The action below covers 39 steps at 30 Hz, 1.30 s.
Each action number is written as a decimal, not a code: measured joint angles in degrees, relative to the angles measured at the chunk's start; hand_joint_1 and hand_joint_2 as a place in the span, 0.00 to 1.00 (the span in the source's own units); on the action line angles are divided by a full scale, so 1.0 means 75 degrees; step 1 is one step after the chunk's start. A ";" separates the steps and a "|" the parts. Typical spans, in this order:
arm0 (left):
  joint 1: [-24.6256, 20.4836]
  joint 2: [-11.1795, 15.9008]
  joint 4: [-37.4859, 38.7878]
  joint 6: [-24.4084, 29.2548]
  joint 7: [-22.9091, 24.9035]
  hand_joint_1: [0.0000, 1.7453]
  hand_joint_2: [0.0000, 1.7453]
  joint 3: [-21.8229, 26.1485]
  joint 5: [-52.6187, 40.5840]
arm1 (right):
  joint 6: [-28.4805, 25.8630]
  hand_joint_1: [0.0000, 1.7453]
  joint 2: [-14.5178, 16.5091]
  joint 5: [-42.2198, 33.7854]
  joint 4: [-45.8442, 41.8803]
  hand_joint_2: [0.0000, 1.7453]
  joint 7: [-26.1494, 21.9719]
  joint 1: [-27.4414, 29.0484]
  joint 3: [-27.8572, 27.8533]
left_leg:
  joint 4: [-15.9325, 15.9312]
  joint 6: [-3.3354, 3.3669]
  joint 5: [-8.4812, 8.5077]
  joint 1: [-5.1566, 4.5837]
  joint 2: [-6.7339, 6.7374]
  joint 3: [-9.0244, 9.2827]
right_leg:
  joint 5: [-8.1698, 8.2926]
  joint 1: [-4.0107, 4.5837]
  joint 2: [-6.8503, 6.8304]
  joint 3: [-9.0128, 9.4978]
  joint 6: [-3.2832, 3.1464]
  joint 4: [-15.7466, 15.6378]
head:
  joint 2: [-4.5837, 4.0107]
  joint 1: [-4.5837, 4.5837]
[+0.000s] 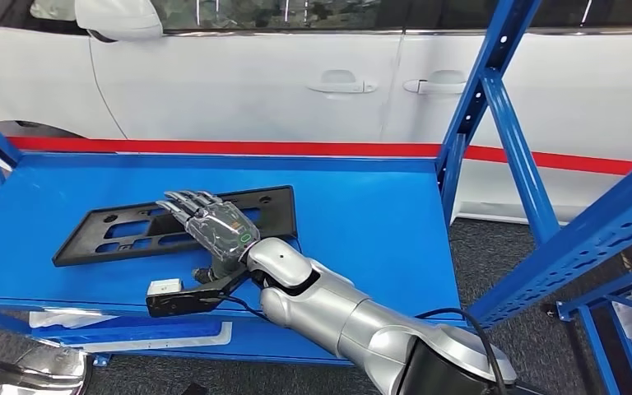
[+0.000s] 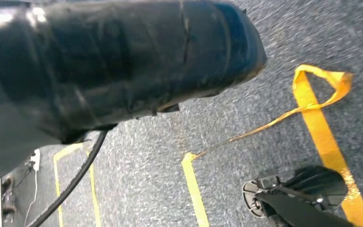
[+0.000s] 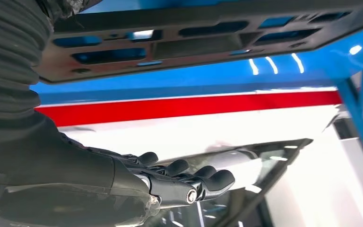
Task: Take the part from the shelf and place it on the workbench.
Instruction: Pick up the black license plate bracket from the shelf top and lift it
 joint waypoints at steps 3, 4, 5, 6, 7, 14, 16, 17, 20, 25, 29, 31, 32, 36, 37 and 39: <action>-0.0007 -0.0017 0.0000 0.0000 -0.0020 0.00 0.00 -0.0015 -0.0033 | -0.0034 0.00 0.0000 0.0059 0.0005 1.00 0.0000 -0.0006 -0.0004 | -0.1467 0.0035 0.0609 -0.0040 0.0353 0.0753 | -0.0050 0.0029 -0.0192 0.0023 0.0052 0.0021 | 0.0000 0.0001; -0.0023 -0.0025 0.0000 0.0000 -0.0028 0.00 0.00 -0.0026 -0.0045 | -0.0039 0.00 -0.0001 0.0073 0.0006 1.00 0.0000 -0.0007 -0.0007 | -0.1771 0.0073 0.0680 -0.0070 0.0444 0.0910 | -0.0065 0.0049 -0.0239 0.0030 0.0080 0.0024 | 0.0000 0.0011; -0.0036 -0.0031 0.0000 0.0000 -0.0036 0.00 0.00 -0.0042 -0.0057 | -0.0043 0.00 -0.0001 0.0084 0.0007 1.00 0.0001 -0.0007 -0.0010 | -0.1890 0.0113 0.0675 -0.0104 0.0474 0.0963 | -0.0077 0.0066 -0.0288 0.0038 0.0109 0.0023 | 0.0000 0.0020; -0.0041 -0.0035 0.0000 0.0000 -0.0039 0.00 0.00 -0.0059 -0.0066 | -0.0047 0.00 -0.0001 0.0092 0.0008 1.00 0.0001 -0.0006 -0.0012 | -0.1897 0.0162 0.0685 -0.0130 0.0408 0.0964 | -0.0086 0.0074 -0.0336 0.0049 0.0142 0.0018 | 0.0000 0.0028; -0.0041 -0.0037 0.0000 0.0000 -0.0040 0.00 0.00 -0.0076 -0.0072 | -0.0052 0.00 -0.0001 0.0100 0.0007 1.00 0.0001 -0.0005 -0.0012 | -0.1920 0.0207 0.0700 -0.0117 0.0335 0.0973 | -0.0106 0.0071 -0.0378 0.0056 0.0182 0.0021 | 0.0000 0.0034; -0.0070 -0.0065 0.0000 0.0000 -0.0039 0.00 0.00 -0.0128 -0.0085 | -0.0073 0.00 -0.0036 0.0118 0.0044 1.00 0.0001 0.0081 -0.0018 | -0.1993 0.0422 0.0757 -0.0087 -0.0142 0.1034 | -0.1057 0.0004 0.0244 -0.0979 0.0309 0.2205 | 0.0000 0.0060; -0.0068 -0.0068 0.0000 -0.0001 -0.0038 0.00 0.00 -0.0130 -0.0084 | -0.0073 0.00 -0.0038 0.0118 0.0053 1.00 0.0001 0.0101 -0.0018 | -0.1946 0.0399 0.0734 -0.0079 -0.0336 0.1034 | -0.0628 -0.0022 0.0291 -0.0804 0.0306 0.1730 | 0.0000 0.0060; -0.0068 -0.0075 0.0000 -0.0003 -0.0038 0.00 0.00 -0.0130 -0.0084 | -0.0074 0.00 -0.0038 0.0118 0.0054 1.00 0.0001 0.0099 -0.0018 | -0.1910 0.0372 0.0713 -0.0067 -0.0431 0.1029 | -0.0350 -0.0045 0.0399 -0.0584 0.0297 0.1212 | 0.0000 0.0060; -0.0080 -0.0091 0.0000 -0.0005 -0.0039 0.00 0.00 -0.0133 -0.0084 | -0.0073 0.00 -0.0036 0.0118 0.0061 0.50 0.0001 0.0101 -0.0020 | -0.1790 0.0242 0.0667 -0.0041 -0.0674 0.0916 | -0.0038 -0.0086 0.0841 -0.0171 0.0277 0.0270 | 0.0000 0.0058; -0.0035 -0.0102 0.0003 -0.0002 -0.0083 0.00 0.00 -0.0137 -0.0059 | 0.0028 0.00 0.0001 0.0031 0.0069 0.25 0.0082 0.0079 -0.0023 | -0.1432 0.0044 0.0465 -0.0017 -0.0428 0.0678 | 0.0032 -0.0095 0.0600 -0.0069 0.0102 0.0093 | 0.0000 0.0020; -0.0072 -0.0118 0.0003 0.0002 -0.0211 0.00 0.00 -0.0138 0.0031 | 0.0326 0.00 -0.0008 -0.0067 0.0123 1.00 0.0644 0.0100 -0.0025 | 0.0202 -0.0036 -0.0156 -0.0009 -0.0013 -0.0114 | 0.0026 -0.0051 0.0348 -0.0046 0.0046 0.0063 | 0.0000 -0.0015; -0.0067 -0.0118 0.0003 0.0003 -0.0230 0.00 0.00 -0.0138 0.0039 | 0.0464 0.00 -0.0009 -0.0031 0.0180 1.00 0.1051 0.0073 -0.0024 | -0.0174 -0.0032 0.0174 -0.0009 0.0002 0.0064 | 0.0017 -0.0047 0.0285 -0.0042 0.0047 0.0064 | 0.0000 -0.0016; -0.0071 -0.0118 0.0003 0.0002 -0.0225 0.00 0.00 -0.0138 0.0038 | 0.0538 0.00 -0.0008 -0.0030 0.0212 1.00 0.1235 0.0039 -0.0024 | -0.0714 -0.0015 0.0438 -0.0010 0.0020 0.0333 | 0.0012 -0.0047 0.0269 -0.0038 0.0055 0.0064 | 0.0000 -0.0015; -0.0121 -0.0127 0.0003 -0.0032 -0.0215 0.00 0.00 -0.0138 0.0055 | 0.1176 0.00 -0.0017 -0.0132 0.0426 1.00 0.2083 -0.0133 -0.0024 | -0.1894 0.0119 0.0725 -0.0109 0.0059 0.0938 | 0.0001 -0.0014 0.0242 -0.0062 0.0163 0.0061 | 0.0000 -0.0009; -0.0125 -0.0129 0.0003 -0.0040 -0.0217 0.00 0.00 -0.0138 0.0061 | 0.1365 0.00 -0.0021 -0.0167 0.0524 1.00 0.2304 -0.0153 -0.0024 | -0.1906 0.0165 0.0738 -0.0119 0.0048 0.0933 | 0.0000 -0.0020 0.0241 -0.0057 0.0206 0.0053 | 0.0000 -0.0008; -0.0126 -0.0141 0.0003 -0.0042 -0.0219 0.00 0.00 -0.0138 0.0063 | 0.1578 0.00 -0.0033 -0.0205 0.0732 1.00 0.2587 -0.0180 -0.0024 | -0.1971 0.0252 0.0768 -0.0094 0.0048 0.0978 | -0.0091 -0.0028 0.0243 -0.0100 0.0289 0.0164 | 0.0000 -0.0001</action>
